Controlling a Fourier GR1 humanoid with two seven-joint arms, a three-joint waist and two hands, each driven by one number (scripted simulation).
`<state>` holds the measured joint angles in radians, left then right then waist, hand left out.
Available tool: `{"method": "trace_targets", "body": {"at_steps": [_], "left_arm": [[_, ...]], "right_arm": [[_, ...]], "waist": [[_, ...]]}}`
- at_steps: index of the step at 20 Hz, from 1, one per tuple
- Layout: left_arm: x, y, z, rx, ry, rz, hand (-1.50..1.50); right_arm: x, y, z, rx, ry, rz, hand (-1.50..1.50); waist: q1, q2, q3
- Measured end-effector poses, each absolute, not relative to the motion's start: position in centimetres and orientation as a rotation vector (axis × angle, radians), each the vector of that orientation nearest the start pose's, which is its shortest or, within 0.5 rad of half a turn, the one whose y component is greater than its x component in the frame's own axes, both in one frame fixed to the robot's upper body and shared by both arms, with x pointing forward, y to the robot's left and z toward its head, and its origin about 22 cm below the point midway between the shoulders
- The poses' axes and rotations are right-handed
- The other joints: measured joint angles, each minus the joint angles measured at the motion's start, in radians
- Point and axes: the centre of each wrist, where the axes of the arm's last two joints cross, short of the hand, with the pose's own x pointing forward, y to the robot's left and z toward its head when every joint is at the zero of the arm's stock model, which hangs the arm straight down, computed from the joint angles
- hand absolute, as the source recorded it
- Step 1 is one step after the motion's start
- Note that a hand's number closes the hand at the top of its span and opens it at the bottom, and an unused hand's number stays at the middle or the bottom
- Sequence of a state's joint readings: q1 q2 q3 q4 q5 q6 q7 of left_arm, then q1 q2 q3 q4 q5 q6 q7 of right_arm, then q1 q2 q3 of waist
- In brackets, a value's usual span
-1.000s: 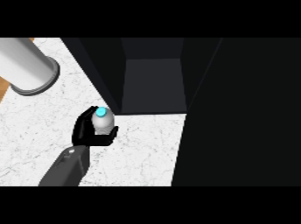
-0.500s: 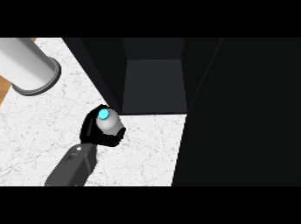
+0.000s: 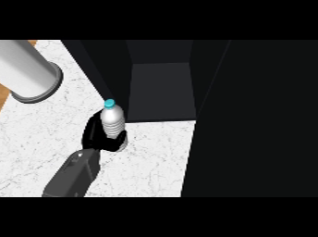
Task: Pick up the bottled water, place it into the cabinet and close the cabinet
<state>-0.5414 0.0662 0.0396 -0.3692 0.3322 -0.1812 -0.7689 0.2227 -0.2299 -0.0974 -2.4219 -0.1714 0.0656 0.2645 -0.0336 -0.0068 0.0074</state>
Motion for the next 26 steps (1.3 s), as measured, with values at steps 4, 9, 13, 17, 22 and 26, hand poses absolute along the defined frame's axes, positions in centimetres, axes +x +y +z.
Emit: {"method": "trace_targets", "body": {"at_steps": [4,9,13,17,22,26], "left_arm": [[31.1,21.7,-12.1,-0.245,-1.623,0.17,1.5],[31.1,22.3,-11.9,-0.196,-1.619,0.172,1.5],[31.1,22.5,-11.8,-0.161,-1.61,0.178,1.5],[31.3,22.5,-11.7,-0.097,-1.611,0.184,1.5],[31.5,22.2,-11.4,-0.021,-1.608,0.167,1.5],[31.6,22.0,-11.3,0.041,-1.608,0.167,1.5]], "right_arm": [[14.2,-27.7,16.1,-0.05,-1.94,0.15,-1.5],[14.6,-28.5,16.1,-0.002,-1.944,0.138,-1.5],[14.7,-29.1,16.0,0.029,-1.947,0.127,-1.5],[14.8,-29.8,16.0,0.057,-1.955,0.131,-1.5],[15.0,-30.8,16.1,0.08,-1.962,0.137,-1.5],[15.1,-31.5,16.3,0.103,-1.972,0.141,-1.5]], "waist": [[-0.008,0.0,0.001],[-0.027,-0.001,0.003],[-0.035,-0.003,0.004],[-0.047,-0.004,0.006],[-0.051,-0.004,0.009],[-0.057,-0.005,0.011]]}}
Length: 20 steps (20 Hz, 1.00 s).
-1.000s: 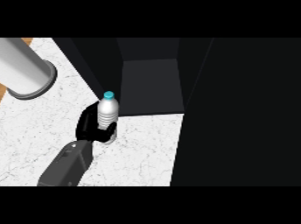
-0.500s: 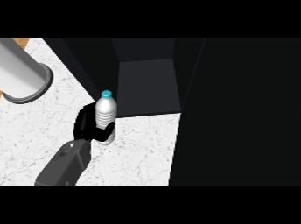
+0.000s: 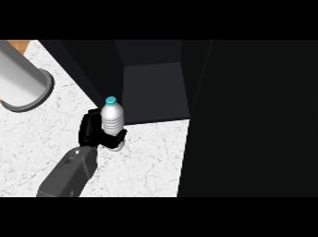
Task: Pick up the bottled water, place it into the cabinet and close the cabinet
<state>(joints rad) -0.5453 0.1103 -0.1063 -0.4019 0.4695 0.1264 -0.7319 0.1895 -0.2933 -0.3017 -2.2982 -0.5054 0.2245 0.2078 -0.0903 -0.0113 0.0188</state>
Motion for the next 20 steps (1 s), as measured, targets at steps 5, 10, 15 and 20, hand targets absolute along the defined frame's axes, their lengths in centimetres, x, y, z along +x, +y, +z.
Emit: {"method": "trace_targets", "body": {"at_steps": [5,10,15,20], "left_arm": [[31.5,21.8,-11.3,0.117,-1.614,0.172,1.5],[31.7,21.7,-11.1,0.205,-1.623,0.154,1.5],[31.8,21.8,-11.0,0.277,-1.635,0.154,1.5],[31.7,21.9,-11.1,0.286,-1.648,0.202,1.5]], "right_arm": [[15.4,-32.2,16.5,0.125,-1.974,0.144,-1.5],[15.5,-33.2,16.8,0.131,-1.976,0.143,-1.5],[15.6,-33.9,16.9,0.148,-1.977,0.149,-1.5],[15.7,-34.4,16.7,0.167,-1.976,0.146,-1.5]], "waist": [[-0.008,0.0,0.004],[-0.012,0.002,0.006],[-0.022,0.005,0.006],[-0.031,0.01,0.004]]}}
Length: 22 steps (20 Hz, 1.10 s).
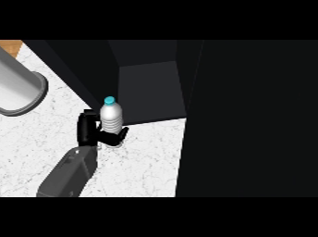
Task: Pick up the bottled water, place it into the cabinet and close the cabinet
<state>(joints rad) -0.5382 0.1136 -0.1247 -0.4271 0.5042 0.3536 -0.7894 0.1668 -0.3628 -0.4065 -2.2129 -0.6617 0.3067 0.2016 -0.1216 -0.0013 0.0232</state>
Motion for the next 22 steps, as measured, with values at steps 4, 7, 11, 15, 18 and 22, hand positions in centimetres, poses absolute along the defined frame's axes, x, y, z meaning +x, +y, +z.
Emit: {"method": "trace_targets", "body": {"at_steps": [4,7,11,15,18,22], "left_arm": [[31.6,21.85,-11.1,0.284,-1.656,0.252,1.5],[31.5,21.86,-11.18,0.284,-1.657,0.275,1.5],[31.38,21.86,-11.3,0.296,-1.659,0.293,1.5],[31.36,21.74,-11.31,0.299,-1.663,0.303,-1.5],[31.18,21.83,-11.46,0.319,-1.66,0.321,-1.5],[31.12,21.79,-11.53,0.344,-1.655,0.337,-1.5]], "right_arm": [[15.99,-34.61,16.81,0.178,-1.984,0.145,-1.5],[16.05,-34.88,16.94,0.171,-1.982,0.15,-1.5],[16.18,-35.23,16.9,0.175,-1.984,0.157,-1.5],[16.46,-35.28,16.96,0.189,-1.988,0.157,-1.5],[16.52,-35.33,17.02,0.199,-1.991,0.163,-1.5],[16.73,-35.4,16.94,0.212,-1.991,0.162,-1.5]], "waist": [[-0.007,0.005,-0.002],[-0.011,0.007,-0.002],[-0.017,0.007,0.0],[-0.02,0.009,-0.001],[-0.027,0.008,-0.001],[-0.032,0.01,-0.001]]}}
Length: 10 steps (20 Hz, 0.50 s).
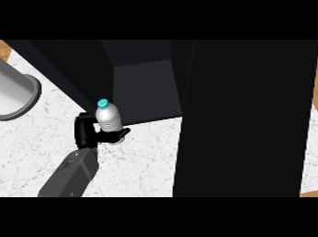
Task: Pick up the bottled water, place it into the cabinet and close the cabinet
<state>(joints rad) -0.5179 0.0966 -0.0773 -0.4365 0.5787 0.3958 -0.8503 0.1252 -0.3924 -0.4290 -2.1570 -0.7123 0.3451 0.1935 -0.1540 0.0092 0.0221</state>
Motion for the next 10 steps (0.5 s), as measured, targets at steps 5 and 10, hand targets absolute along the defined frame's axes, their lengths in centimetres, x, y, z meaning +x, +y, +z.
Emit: {"method": "trace_targets", "body": {"at_steps": [5,10], "left_arm": [[31.13,22.05,-11.51,0.367,-1.657,0.329,-1.5],[31.05,22.6,-11.52,0.39,-1.668,0.287,-1.5]], "right_arm": [[16.92,-35.48,16.89,0.221,-1.993,0.165,-1.5],[17.05,-35.46,16.88,0.233,-1.988,0.182,-1.5]], "waist": [[-0.007,0.001,0.0],[-0.014,0.001,0.0]]}}
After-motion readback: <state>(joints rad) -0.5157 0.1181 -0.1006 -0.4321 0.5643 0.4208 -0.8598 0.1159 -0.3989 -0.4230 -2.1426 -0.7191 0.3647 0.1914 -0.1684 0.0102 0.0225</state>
